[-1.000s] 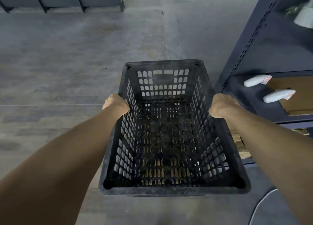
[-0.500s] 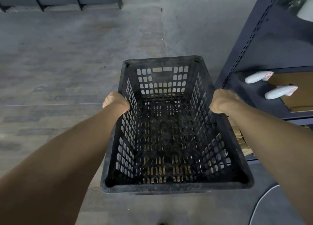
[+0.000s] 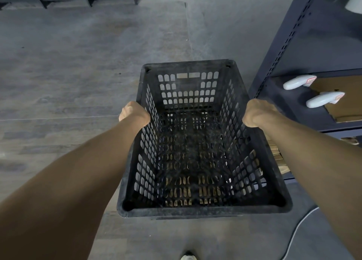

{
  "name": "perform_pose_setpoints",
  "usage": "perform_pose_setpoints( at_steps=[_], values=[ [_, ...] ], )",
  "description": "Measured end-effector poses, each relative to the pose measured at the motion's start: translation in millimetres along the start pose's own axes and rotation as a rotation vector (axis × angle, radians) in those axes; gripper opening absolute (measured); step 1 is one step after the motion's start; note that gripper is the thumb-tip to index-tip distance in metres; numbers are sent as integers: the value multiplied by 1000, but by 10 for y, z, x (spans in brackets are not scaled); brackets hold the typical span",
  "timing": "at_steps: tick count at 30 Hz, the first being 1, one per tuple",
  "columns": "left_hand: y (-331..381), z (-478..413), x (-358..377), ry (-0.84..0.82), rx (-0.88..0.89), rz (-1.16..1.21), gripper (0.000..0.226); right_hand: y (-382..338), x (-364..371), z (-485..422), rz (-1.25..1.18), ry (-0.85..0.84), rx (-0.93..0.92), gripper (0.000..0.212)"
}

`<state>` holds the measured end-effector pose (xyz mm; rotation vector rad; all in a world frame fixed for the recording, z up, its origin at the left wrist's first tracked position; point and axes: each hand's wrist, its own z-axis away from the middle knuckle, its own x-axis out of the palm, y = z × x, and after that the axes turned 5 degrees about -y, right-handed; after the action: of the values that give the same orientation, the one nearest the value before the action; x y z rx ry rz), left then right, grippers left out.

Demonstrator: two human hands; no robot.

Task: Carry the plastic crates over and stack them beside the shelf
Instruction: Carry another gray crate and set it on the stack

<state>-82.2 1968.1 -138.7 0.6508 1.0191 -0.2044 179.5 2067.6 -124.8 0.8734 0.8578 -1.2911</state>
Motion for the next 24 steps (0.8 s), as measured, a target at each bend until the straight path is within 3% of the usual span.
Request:
perform_pose_setpoints(
  at_steps=[14, 18, 21, 24],
  values=[
    [-8, -24, 74, 27, 7, -52, 31, 6, 0, 2, 8, 22, 9, 25],
    [-36, -31, 125, 27, 17, -195, 39, 5, 28, 40, -4, 39, 11, 26],
    [-43, 57, 172, 152, 119, -432, 50, -22, 71, 98, 28, 38, 29, 40],
    [-69, 252, 247, 195, 283, -615, 62, -47, 161, 216, 120, 42, 37, 75]
  ],
)
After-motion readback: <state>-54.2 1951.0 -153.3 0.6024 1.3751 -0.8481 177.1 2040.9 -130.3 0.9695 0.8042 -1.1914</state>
